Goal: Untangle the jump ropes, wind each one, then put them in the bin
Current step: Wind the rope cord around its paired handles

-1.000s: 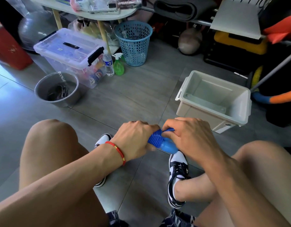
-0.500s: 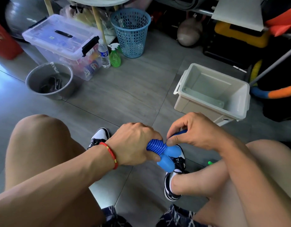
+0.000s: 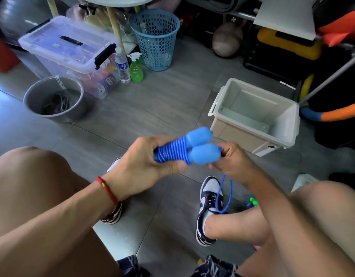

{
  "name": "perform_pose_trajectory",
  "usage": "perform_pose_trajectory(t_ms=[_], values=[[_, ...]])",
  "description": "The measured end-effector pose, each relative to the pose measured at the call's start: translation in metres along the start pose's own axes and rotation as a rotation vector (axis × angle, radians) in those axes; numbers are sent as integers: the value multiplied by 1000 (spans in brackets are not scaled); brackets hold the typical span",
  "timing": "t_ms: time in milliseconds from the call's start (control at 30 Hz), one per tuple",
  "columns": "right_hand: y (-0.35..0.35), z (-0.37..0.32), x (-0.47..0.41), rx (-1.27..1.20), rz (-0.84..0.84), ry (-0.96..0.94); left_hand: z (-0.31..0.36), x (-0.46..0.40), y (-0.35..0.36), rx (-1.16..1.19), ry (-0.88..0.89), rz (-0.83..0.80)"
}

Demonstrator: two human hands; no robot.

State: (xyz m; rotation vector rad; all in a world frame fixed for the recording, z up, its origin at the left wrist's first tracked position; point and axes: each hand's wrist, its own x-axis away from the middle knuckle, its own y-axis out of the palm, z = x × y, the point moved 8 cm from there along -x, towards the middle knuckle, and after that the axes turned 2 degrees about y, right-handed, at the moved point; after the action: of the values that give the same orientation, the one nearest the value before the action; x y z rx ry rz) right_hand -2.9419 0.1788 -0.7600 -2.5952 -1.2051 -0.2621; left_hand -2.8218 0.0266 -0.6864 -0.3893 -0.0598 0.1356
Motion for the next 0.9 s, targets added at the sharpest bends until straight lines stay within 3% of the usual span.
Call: perform_pose_trajectory(t_ms=[133, 233, 433, 533, 600, 767, 900], values=[[43, -7, 14, 184, 16, -40, -41, -11, -22, 97, -194, 224], [62, -16, 22, 296, 103, -73, -60, -14, -22, 85, -283, 253], [54, -19, 32, 124, 279, 87, -58, -17, -18, -117, -264, 212], [53, -21, 36, 80, 355, 122, -45, -18, -15, -305, -231, 277], [53, -31, 35, 92, 404, 77, -30, -17, -14, -451, -165, 376], [43, -42, 38, -146, 598, 60, 14, -11, 8, -877, 285, 525], [39, -34, 45, -342, 662, 98, 18, -6, 22, -846, 464, 486]])
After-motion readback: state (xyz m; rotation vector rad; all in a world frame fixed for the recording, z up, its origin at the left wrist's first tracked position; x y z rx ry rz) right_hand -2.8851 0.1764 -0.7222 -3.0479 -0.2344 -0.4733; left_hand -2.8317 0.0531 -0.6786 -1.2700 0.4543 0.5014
